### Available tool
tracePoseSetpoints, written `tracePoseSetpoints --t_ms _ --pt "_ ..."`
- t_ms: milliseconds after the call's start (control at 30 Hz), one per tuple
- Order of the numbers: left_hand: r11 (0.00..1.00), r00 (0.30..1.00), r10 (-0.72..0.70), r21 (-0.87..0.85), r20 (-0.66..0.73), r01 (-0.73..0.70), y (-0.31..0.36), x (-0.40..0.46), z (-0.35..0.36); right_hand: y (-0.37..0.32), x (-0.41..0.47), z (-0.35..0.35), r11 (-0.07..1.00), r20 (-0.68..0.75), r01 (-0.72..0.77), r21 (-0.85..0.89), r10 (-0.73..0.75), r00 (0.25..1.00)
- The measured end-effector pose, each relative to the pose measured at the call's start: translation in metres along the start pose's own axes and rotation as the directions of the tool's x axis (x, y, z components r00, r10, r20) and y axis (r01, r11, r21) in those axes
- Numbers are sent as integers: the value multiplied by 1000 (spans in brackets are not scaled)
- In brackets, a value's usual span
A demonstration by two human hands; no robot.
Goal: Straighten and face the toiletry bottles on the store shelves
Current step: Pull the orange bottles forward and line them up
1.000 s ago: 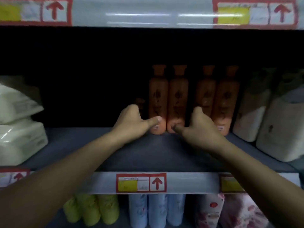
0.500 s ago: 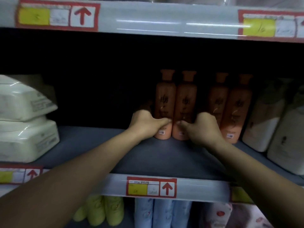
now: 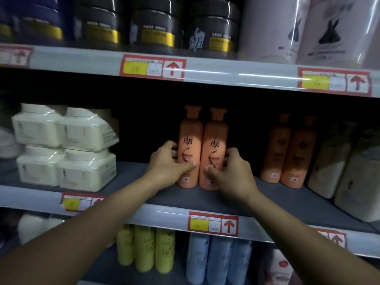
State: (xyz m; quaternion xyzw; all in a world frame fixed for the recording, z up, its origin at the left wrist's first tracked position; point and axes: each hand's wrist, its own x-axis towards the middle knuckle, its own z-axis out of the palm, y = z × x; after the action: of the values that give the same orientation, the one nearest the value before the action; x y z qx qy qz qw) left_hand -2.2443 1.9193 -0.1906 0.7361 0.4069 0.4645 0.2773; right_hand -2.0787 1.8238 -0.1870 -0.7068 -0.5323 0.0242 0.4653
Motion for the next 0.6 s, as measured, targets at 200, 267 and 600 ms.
tracePoseSetpoints --t_ms 200,267,600 --pt "998 1000 17 -55 -7 -17 -6 -20 -23 -10 -17 12 998 -5 36 47 -36 999" --pt "998 1000 16 -68 -15 -17 -7 -24 -25 -12 -20 13 998 -14 34 48 -33 999" --pt "998 998 28 -50 -60 -31 -12 -20 -20 -12 -19 19 1000 -30 -1 -2 1 1000"
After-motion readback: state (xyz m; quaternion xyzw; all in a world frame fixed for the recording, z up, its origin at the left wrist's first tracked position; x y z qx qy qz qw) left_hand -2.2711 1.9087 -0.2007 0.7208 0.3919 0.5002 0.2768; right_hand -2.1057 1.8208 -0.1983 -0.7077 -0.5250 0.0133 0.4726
